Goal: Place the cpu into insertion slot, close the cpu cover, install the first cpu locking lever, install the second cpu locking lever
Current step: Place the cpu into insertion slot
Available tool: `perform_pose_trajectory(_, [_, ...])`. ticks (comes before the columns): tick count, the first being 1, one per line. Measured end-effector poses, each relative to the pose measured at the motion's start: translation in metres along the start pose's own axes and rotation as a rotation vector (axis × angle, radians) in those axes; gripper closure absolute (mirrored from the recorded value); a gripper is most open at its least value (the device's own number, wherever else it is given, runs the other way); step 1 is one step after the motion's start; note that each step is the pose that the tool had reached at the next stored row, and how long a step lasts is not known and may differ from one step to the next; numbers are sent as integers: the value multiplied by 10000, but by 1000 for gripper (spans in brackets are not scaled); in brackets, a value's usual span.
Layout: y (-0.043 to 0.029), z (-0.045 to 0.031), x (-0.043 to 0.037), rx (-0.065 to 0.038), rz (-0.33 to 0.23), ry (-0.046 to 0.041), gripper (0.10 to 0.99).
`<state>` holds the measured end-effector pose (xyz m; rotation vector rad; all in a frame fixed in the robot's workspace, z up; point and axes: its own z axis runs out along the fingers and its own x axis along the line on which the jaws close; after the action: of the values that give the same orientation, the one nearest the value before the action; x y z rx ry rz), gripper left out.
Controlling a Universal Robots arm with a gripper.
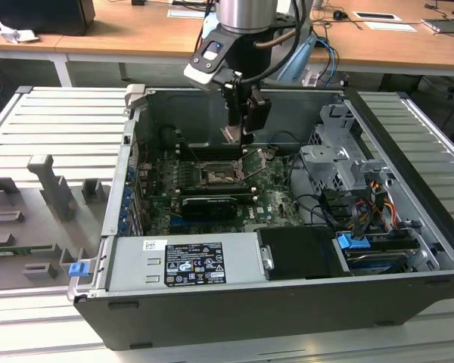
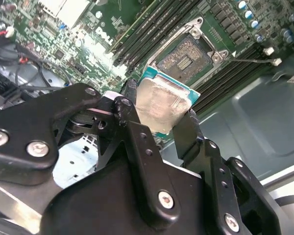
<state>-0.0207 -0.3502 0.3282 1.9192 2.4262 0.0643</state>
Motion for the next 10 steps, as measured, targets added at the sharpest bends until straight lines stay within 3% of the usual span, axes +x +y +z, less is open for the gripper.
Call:
perform_pose_trajectory(3, [-3,19,0,26,361,-17,549])
perform_pose_trajectory(10, [-20,86,4,38,446,-25,549])
